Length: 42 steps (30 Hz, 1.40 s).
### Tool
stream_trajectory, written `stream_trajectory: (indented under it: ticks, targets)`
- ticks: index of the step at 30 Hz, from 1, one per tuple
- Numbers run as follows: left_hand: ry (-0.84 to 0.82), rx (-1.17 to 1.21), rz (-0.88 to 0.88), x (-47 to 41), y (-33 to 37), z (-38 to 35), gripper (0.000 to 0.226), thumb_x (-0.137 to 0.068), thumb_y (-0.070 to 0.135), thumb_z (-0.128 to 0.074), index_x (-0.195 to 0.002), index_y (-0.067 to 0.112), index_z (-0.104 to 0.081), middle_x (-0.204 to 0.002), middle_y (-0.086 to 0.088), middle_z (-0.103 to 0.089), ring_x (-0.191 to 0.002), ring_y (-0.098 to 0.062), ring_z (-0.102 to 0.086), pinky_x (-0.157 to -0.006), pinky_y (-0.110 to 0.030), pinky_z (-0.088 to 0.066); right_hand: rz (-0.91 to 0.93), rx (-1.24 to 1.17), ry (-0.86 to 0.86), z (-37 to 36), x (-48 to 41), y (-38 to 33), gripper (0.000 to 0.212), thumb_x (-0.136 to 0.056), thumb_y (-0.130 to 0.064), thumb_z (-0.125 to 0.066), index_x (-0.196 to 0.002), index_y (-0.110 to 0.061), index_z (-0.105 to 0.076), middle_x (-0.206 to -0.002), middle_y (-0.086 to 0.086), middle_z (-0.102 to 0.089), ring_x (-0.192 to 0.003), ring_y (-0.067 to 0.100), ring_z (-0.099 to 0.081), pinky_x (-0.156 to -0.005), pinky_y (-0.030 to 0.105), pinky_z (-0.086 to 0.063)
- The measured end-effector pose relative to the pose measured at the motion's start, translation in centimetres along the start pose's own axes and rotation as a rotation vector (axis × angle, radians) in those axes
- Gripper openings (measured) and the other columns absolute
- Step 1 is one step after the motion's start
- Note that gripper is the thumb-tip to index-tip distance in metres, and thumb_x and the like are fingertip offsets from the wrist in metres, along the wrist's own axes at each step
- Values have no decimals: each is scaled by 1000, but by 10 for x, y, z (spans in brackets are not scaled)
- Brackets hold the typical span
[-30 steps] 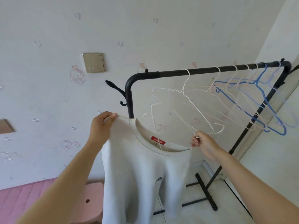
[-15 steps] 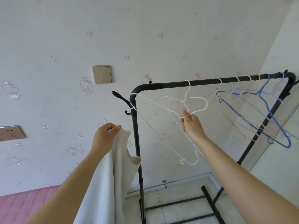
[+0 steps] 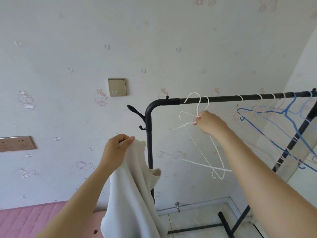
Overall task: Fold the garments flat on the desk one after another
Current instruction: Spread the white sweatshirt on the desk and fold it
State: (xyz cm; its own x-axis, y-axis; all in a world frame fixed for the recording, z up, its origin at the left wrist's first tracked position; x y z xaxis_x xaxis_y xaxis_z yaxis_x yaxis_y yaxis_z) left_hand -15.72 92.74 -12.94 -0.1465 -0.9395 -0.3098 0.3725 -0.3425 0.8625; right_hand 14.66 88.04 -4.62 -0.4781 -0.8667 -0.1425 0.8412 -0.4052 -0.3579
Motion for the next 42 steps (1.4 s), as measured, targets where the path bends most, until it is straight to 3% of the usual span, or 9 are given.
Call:
stream_trajectory:
  ticks: [5,9,12,15,20,25,32,37,42]
  targets:
    - [-50,10,-17,2,4,-7,33,-93,35,-59,-74,9,-63,-66,-3,-53,-61,-12,-45,-59,-27,-34,16,147,26,23,-3,-20,29,-98,-10,-40,-124,-3,-51,-116,18,-59,-106,35,-56,-76,31,-38]
    - [-101,-10,-35,2,13,-18,28,-92,35,-60,-73,14,-64,-73,-9,-62,-62,-9,-48,-60,-25,-37,14,-137,-182,-6,-14,-48,26,-92,5,-37,-115,0,-48,-73,14,-53,-66,28,-56,-54,26,-42]
    - [-130,-20,-49,3,17,-20,27,-92,35,-61,-72,17,-64,-67,-4,-60,-58,-4,-46,-57,-22,-36,-75,-520,-254,-34,-29,-57,24,-94,6,-31,-112,3,-45,-92,17,-54,-58,22,-60,-62,31,-54]
    - [-159,-52,-73,5,19,-17,25,-91,34,-61,-71,20,-64,-57,11,-54,-55,-3,-46,-52,-17,-34,-65,-700,-274,-54,-35,-59,21,-94,7,-32,-107,1,-47,-97,19,-53,-62,23,-65,-77,39,-59]
    - [-224,-85,-134,14,26,-20,21,-91,35,-61,-75,23,-66,-68,4,-63,-60,-4,-52,-55,-19,-37,38,-678,-239,-69,-32,-49,9,-88,4,-53,-92,1,-59,-89,13,-59,-81,25,-69,-93,41,-53]
    - [-432,-63,-174,24,27,-44,21,-90,39,-61,-74,25,-64,-71,2,-63,-65,-10,-54,-59,-20,-39,39,-696,-179,-81,1,-22,46,-91,3,-44,-135,-11,-48,-111,5,-56,-96,23,-61,-92,41,-52]
    - [-759,-16,-280,59,55,-73,20,-91,35,-61,-77,22,-67,-76,-1,-63,-71,-17,-55,-68,-28,-43,-7,-720,-99,-77,94,54,40,-89,10,-37,-114,-10,-61,-101,6,-66,-86,19,-70,-82,29,-57]
    - [-852,42,-403,103,100,-91,22,-91,30,-61,-80,12,-67,-82,-8,-64,-75,-19,-58,-70,-27,-44,-148,-602,-253,-71,174,129,40,-87,12,-43,-99,-17,-67,-97,3,-69,-85,16,-69,-70,21,-52]
    - [-891,94,-519,176,159,-115,24,-92,28,-61,-79,9,-66,-74,-9,-61,-64,-12,-50,-62,-17,-38,-313,-373,-420,-88,307,235,52,-87,14,-41,-127,-17,-56,-121,1,-56,-113,22,-55,-66,17,-46]
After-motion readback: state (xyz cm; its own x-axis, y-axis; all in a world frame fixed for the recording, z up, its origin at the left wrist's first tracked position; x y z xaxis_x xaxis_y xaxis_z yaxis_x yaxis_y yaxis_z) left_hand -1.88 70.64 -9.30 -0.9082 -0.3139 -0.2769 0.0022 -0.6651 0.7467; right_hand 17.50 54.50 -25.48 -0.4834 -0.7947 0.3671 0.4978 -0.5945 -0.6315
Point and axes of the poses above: each hand's wrist, its own x-axis away from the middle knuckle, its own z-axis out of the back of the hand, y = z × x, the point moved 2 cm from there along -x, towards the middle knuckle
